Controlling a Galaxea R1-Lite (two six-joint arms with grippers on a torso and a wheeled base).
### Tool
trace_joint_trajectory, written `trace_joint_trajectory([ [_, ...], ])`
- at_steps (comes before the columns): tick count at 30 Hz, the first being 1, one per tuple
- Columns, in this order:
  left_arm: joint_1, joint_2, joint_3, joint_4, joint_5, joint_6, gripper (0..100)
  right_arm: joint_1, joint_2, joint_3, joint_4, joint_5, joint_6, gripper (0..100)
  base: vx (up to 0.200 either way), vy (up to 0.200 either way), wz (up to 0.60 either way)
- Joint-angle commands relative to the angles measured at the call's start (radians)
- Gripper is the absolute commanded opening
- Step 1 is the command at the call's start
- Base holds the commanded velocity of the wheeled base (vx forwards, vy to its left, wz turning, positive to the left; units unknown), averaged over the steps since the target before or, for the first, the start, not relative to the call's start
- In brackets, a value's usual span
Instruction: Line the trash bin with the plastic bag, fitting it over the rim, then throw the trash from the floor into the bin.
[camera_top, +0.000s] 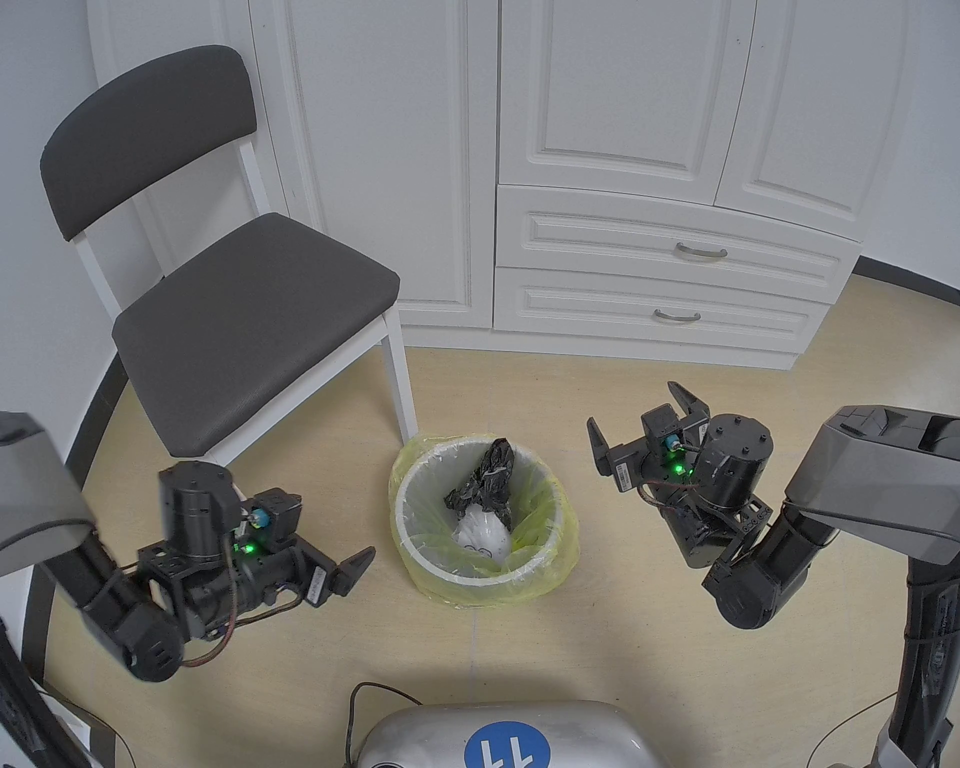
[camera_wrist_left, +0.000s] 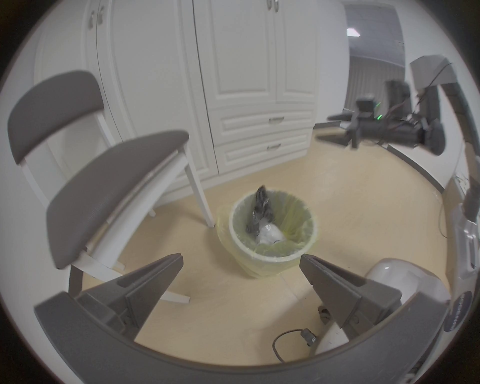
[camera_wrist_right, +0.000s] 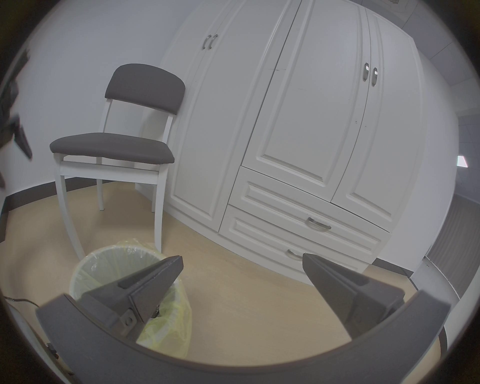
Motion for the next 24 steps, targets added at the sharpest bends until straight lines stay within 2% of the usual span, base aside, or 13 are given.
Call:
trace_joint_trajectory([
  [1,0.089,0.412,-0.281,0.033,0.007,-0.047,100,-0.039,-0.038,0.001,-0.018,0.002,-0.002,100,0.0,0.0,0.0],
  [2,0.089,0.412,-0.281,0.033,0.007,-0.047,100,-0.039,-0.038,0.001,-0.018,0.002,-0.002,100,0.0,0.0,0.0],
  [3,0.119,0.451,-0.382,0.102,0.006,-0.047,100,-0.045,-0.033,0.001,-0.018,0.002,-0.002,100,0.0,0.0,0.0],
  [7,0.17,0.509,-0.557,0.227,0.002,-0.055,100,-0.048,-0.027,-0.002,-0.018,0.004,-0.002,100,0.0,0.0,0.0],
  [16,0.182,0.676,-0.859,0.287,-0.001,-0.153,100,-0.052,-0.015,-0.009,-0.018,0.007,-0.002,100,0.0,0.0,0.0],
  [24,0.176,0.768,-1.031,0.352,-0.025,-0.218,100,-0.062,0.006,-0.021,-0.018,0.008,-0.002,100,0.0,0.0,0.0],
])
